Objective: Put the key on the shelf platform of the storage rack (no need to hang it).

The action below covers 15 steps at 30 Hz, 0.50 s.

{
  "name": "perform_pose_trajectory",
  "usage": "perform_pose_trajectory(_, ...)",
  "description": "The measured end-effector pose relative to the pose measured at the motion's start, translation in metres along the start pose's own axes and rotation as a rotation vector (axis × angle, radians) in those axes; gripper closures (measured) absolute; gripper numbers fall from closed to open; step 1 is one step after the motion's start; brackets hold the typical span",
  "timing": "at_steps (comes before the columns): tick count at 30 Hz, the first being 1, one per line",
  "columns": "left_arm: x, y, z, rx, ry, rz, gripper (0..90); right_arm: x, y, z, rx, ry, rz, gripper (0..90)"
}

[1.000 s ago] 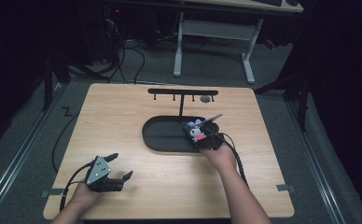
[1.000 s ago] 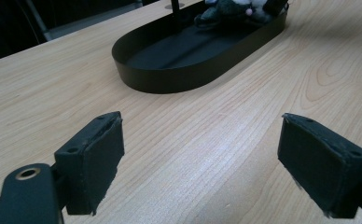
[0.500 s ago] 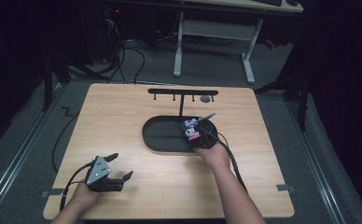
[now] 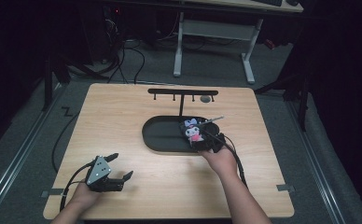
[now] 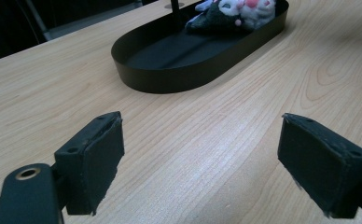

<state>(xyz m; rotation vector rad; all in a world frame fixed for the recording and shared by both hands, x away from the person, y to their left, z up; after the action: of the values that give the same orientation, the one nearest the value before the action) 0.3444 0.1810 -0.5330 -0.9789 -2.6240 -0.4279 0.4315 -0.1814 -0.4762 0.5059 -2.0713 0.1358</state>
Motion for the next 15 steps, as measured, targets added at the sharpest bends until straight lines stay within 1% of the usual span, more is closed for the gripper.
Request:
perform_pose_trajectory(5,0.0,0.0,0.0,-0.001,0.0,0.0,15.4,0.007,0.0,0.017,0.034,-0.056,0.014,30.8)
perform_pose_trajectory(6,0.0,0.0,0.0,-0.002,0.002,0.0,15.4,0.011,-0.001,0.024,0.032,-0.08,0.006,31.2)
perform_pose_trajectory(7,0.0,0.0,0.0,-0.002,0.002,0.0,15.4,0.011,-0.001,0.024,0.032,-0.08,0.006,31.2)
perform_pose_trajectory(8,0.0,0.0,0.0,-0.003,0.002,0.0,15.4,0.013,-0.002,0.028,0.032,-0.095,0.004,31.3)
perform_pose_trajectory(9,0.0,0.0,0.0,-0.004,0.002,-0.002,15.4,0.018,-0.004,0.035,0.036,-0.129,0.004,32.1)
perform_pose_trajectory(10,0.0,0.0,0.0,-0.004,0.002,-0.002,15.4,0.018,-0.004,0.035,0.036,-0.129,0.004,32.1)
perform_pose_trajectory(13,0.0,-0.001,0.0,-0.004,0.003,-0.004,15.4,0.023,-0.007,0.048,0.04,-0.168,0.005,32.7)
perform_pose_trajectory(14,0.0,-0.001,0.0,-0.004,0.003,-0.004,15.4,0.026,-0.008,0.058,0.044,-0.188,0.005,33.0)
perform_pose_trajectory(15,0.0,-0.001,0.0,-0.004,0.002,-0.005,15.4,0.026,-0.008,0.058,0.044,-0.188,0.005,33.0)
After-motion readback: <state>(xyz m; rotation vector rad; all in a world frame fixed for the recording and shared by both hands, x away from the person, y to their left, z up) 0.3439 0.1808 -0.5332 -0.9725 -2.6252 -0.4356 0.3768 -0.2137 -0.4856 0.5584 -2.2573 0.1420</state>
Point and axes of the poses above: each handheld gripper's, and its own axes: x roughly backward along the jaws, z roughly out of its underside, y roughly to its left, the point moved 2 cm from there along -x, roughly forward along the jaws, and after that the axes turned 7 degrees about -z, right-handed, at the moved point
